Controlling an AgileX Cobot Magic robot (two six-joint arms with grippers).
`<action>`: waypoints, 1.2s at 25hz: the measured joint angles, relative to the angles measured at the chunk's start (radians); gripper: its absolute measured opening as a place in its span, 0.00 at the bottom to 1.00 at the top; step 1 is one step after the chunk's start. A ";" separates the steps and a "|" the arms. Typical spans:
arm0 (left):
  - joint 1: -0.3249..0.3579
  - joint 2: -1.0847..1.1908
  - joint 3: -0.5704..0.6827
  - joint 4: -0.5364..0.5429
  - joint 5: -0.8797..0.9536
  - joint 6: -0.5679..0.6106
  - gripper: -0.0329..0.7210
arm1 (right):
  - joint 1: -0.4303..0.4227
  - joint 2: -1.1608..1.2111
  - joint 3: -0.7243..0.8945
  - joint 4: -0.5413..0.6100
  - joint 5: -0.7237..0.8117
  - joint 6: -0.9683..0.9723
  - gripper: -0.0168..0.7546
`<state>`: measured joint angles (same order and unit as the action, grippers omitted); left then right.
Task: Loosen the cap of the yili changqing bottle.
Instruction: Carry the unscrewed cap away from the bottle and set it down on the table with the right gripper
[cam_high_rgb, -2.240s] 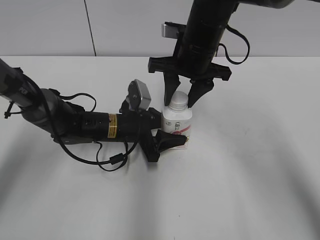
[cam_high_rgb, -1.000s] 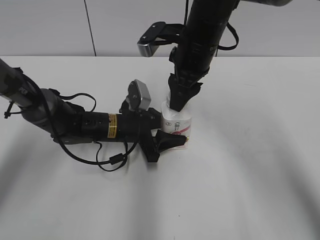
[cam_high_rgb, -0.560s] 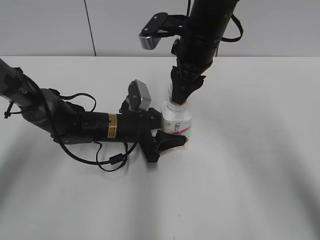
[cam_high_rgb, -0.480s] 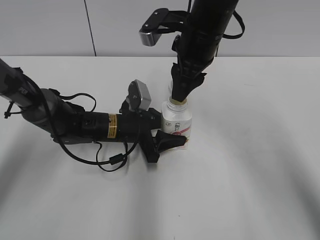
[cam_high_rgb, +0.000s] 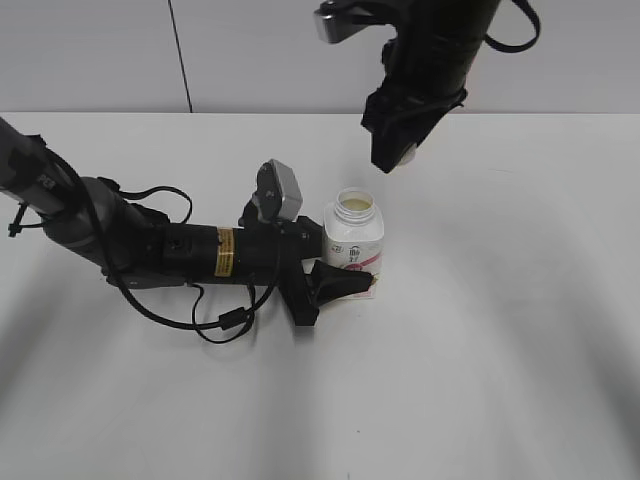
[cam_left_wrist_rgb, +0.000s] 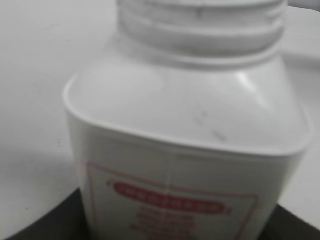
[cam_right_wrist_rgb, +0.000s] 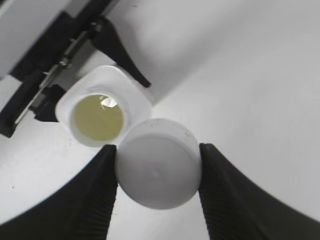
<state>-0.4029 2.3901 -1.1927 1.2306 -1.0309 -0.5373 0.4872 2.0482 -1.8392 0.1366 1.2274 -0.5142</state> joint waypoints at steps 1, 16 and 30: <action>0.000 0.000 0.000 0.000 0.000 0.000 0.58 | -0.019 0.000 0.004 -0.009 0.000 0.056 0.53; 0.000 0.000 0.000 0.002 0.000 0.000 0.58 | -0.298 -0.001 0.363 0.004 -0.191 0.332 0.53; 0.000 0.000 0.000 0.002 0.000 0.000 0.58 | -0.416 0.004 0.466 -0.059 -0.349 0.445 0.53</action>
<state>-0.4029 2.3901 -1.1927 1.2328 -1.0309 -0.5373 0.0713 2.0523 -1.3736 0.0780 0.8787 -0.0693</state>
